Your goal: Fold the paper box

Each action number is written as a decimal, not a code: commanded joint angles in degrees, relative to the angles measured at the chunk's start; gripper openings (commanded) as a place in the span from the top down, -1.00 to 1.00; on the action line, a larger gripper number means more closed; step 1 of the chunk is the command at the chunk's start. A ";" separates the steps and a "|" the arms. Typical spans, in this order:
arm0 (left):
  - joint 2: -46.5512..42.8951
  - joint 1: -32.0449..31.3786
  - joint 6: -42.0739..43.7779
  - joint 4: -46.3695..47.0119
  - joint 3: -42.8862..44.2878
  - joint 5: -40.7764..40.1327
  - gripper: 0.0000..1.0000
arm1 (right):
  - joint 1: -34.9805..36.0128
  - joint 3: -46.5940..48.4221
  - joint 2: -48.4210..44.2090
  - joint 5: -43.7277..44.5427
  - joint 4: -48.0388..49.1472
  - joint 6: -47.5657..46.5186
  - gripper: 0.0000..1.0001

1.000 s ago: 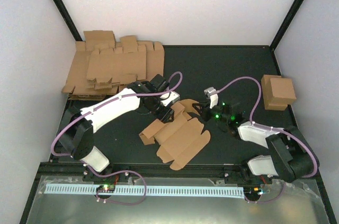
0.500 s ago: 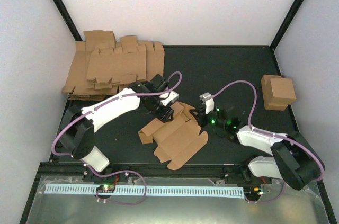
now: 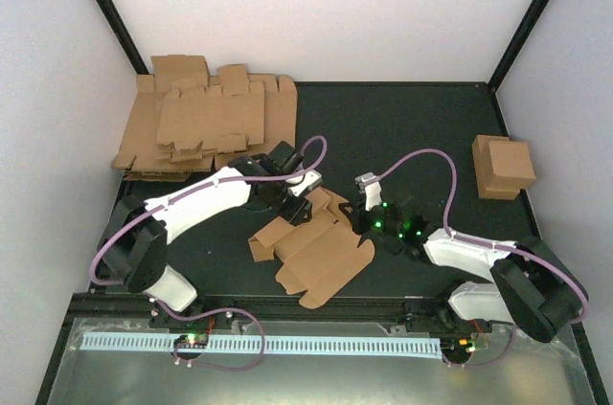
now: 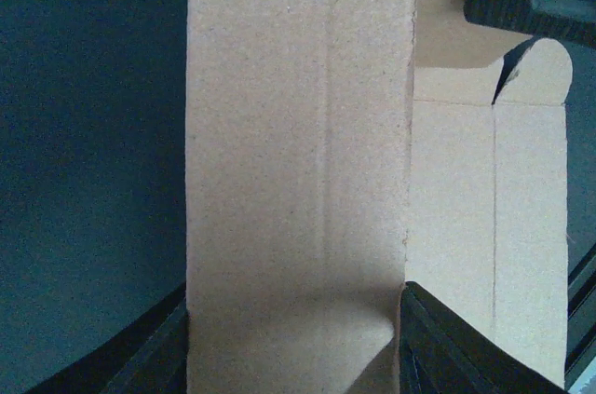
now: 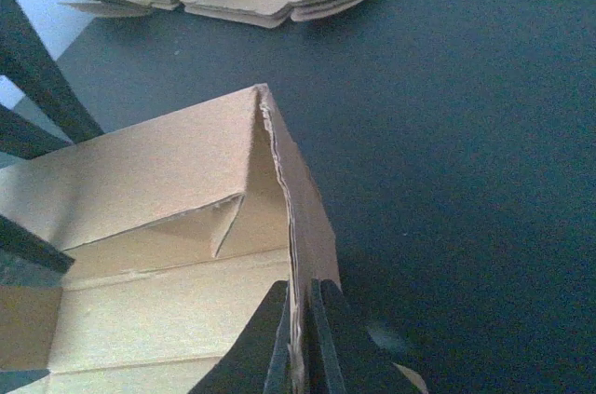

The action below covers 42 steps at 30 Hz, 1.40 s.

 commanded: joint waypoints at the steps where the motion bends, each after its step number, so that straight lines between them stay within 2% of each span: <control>1: -2.31 -1.17 0.60 3.68 -1.12 -0.84 -0.06 | 1.13 0.51 0.90 4.57 -1.17 0.49 0.84; 18: -3.74 -7.16 -0.62 6.50 -4.69 -7.88 -0.06 | 4.02 -3.91 0.25 6.20 2.03 1.14 0.80; 28: -2.68 -9.05 -0.39 6.58 -5.26 -7.42 -0.06 | 5.98 -5.98 1.12 6.96 4.49 1.96 0.72; 32: -2.52 -9.32 -0.27 6.44 -5.23 -7.60 -0.06 | 5.95 -6.07 1.77 6.72 4.87 1.94 0.57; 38: -2.33 -9.41 -0.32 6.30 -5.12 -7.34 -0.06 | 6.07 -5.46 0.75 7.34 3.67 0.34 0.05; 42: -2.03 -9.46 -0.52 6.31 -5.02 -7.16 -0.06 | 6.42 -6.14 0.68 5.52 6.96 -1.19 -0.26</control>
